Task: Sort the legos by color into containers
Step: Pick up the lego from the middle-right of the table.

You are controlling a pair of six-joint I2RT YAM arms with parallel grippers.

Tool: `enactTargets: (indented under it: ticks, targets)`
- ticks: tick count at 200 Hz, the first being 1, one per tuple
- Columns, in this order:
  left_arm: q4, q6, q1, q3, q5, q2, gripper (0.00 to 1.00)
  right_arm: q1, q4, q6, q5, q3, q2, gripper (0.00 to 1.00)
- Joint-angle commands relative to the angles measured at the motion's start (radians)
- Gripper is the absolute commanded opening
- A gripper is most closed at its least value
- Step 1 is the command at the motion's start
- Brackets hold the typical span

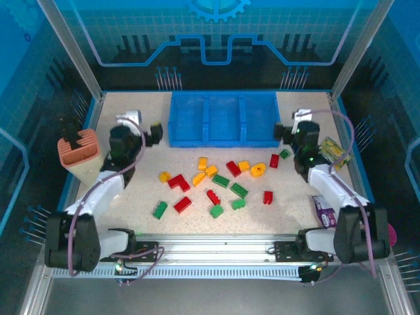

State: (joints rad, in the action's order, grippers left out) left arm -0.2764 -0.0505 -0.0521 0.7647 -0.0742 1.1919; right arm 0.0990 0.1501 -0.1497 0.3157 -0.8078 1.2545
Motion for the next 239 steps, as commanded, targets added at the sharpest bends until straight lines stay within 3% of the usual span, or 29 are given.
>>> enactTargets:
  ticks: [1, 25, 66, 123, 239]
  targets:
    - [0.391, 0.008, -0.055, 0.208, 0.004, -0.016, 0.99, -0.044, -0.464, -0.183, -0.006, -0.127, 0.005, 1.00]
    - [0.573, 0.037, -0.099, 0.380, 0.012, 0.031, 0.99, -0.092, -0.579, -0.263, -0.119, -0.197, 0.051, 1.00]
    - [0.689, 0.064, -0.150, 0.498, 0.026, 0.069, 0.99, -0.138, -0.625, -0.308, -0.221, -0.235, 0.142, 1.00]
    - [0.640, 0.004, -0.153, 0.470, 0.125, 0.036, 0.99, -0.154, -0.621, -0.292, -0.272, -0.258, 0.344, 0.94]
    - [0.659, -0.015, -0.153, 0.463, 0.127, 0.032, 1.00, -0.157, -0.644, -0.237, -0.222, -0.355, 0.571, 0.75]
